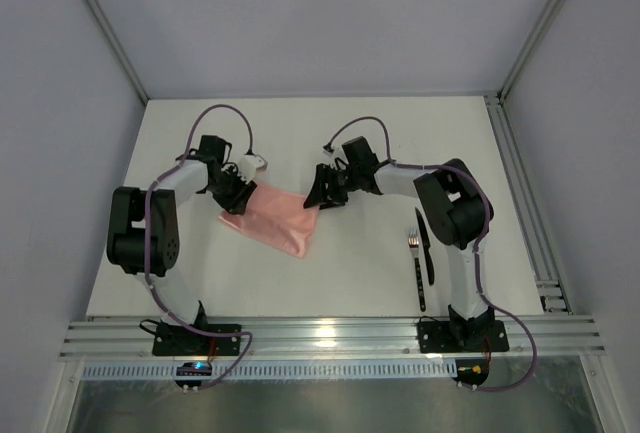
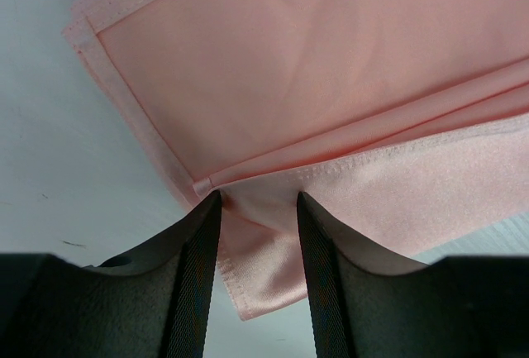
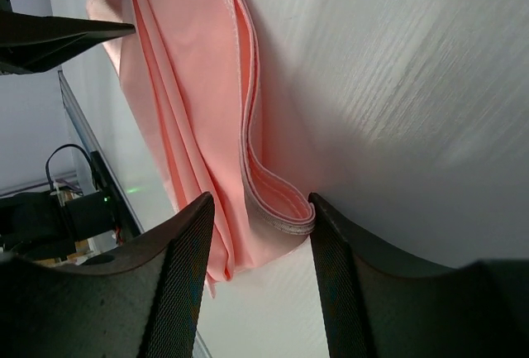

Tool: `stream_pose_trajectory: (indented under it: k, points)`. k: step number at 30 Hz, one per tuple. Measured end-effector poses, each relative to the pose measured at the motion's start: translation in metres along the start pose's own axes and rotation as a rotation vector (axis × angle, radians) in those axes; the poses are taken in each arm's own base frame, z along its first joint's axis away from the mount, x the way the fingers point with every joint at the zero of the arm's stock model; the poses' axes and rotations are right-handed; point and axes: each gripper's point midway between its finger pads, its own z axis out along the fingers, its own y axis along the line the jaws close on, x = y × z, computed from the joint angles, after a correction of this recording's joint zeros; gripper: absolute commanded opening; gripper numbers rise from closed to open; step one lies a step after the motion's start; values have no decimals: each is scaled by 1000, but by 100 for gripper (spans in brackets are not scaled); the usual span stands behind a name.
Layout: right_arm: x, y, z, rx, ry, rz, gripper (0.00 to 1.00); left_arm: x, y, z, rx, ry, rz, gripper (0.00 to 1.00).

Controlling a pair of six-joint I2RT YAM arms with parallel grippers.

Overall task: Fold the napkin into a case and place the utensils inside
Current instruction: Rotate the 2/3-rectangle-folded napkin at the center of the board.

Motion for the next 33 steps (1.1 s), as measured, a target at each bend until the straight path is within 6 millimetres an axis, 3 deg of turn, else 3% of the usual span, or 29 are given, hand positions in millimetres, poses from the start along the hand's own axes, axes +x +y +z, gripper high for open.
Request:
stream_pose_trajectory:
  k: [4, 8, 9, 11, 13, 19, 26, 33]
  points:
    - [5, 6, 4, 1, -6, 4, 51, -1, 1, 1, 3, 4, -2, 43]
    - [5, 8, 15, 23, -21, -2, 31, -3, 3, 1, 6, 9, -9, 42]
    - [5, 7, 18, 31, -25, -2, 21, -3, 4, 2, 5, 9, -12, 42]
    - [4, 5, 21, 57, -39, -5, 10, -4, 4, 2, 4, 8, -24, 42]
    - [3, 3, 23, 81, -53, -10, 7, -4, 4, 2, 3, 8, -28, 41]
    - [2, 10, 27, 154, -103, -125, 4, -5, 7, 3, -3, 15, -52, 31]
    - [16, 49, 31, 241, -163, -382, 4, -6, 9, 5, -4, 18, -101, 10]
    - [26, 76, 32, 285, -205, -617, 4, -7, 10, 6, -3, 23, -138, 4]
